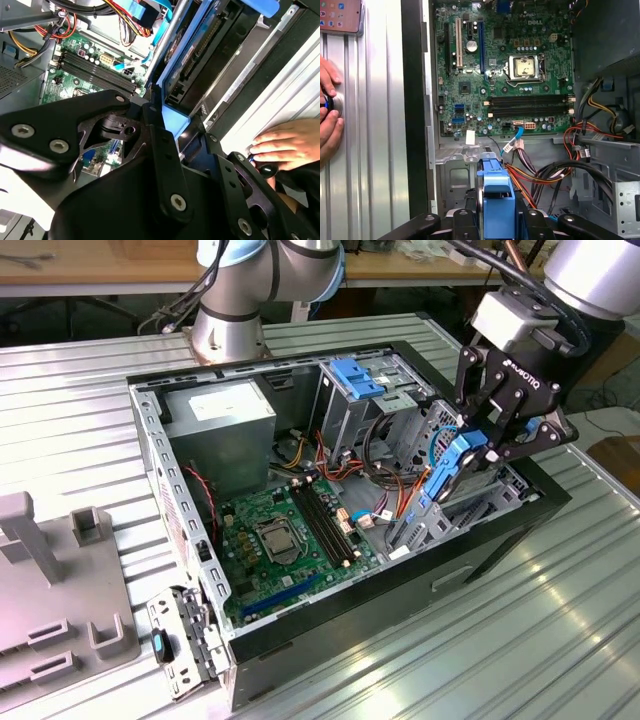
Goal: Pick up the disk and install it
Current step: 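Insert the disk into the insertion slot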
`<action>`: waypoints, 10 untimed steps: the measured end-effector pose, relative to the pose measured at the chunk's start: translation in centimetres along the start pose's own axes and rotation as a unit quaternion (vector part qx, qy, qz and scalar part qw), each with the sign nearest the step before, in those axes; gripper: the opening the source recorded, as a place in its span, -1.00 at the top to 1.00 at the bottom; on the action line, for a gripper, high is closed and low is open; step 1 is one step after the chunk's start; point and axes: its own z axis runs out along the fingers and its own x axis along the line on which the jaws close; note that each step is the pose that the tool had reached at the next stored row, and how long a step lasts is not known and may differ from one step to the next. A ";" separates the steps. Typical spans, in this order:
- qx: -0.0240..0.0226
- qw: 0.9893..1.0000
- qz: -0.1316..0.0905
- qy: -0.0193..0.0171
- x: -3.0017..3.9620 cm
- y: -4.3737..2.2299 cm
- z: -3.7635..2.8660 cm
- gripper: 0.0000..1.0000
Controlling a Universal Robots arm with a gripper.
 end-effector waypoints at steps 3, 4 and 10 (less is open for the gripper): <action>0.000 1.000 0.000 0.000 0.00 -0.01 0.00 0.26; 0.000 1.000 0.000 0.000 0.00 -0.01 0.02 0.24; 0.000 1.000 0.000 0.000 0.00 -0.01 0.01 -0.01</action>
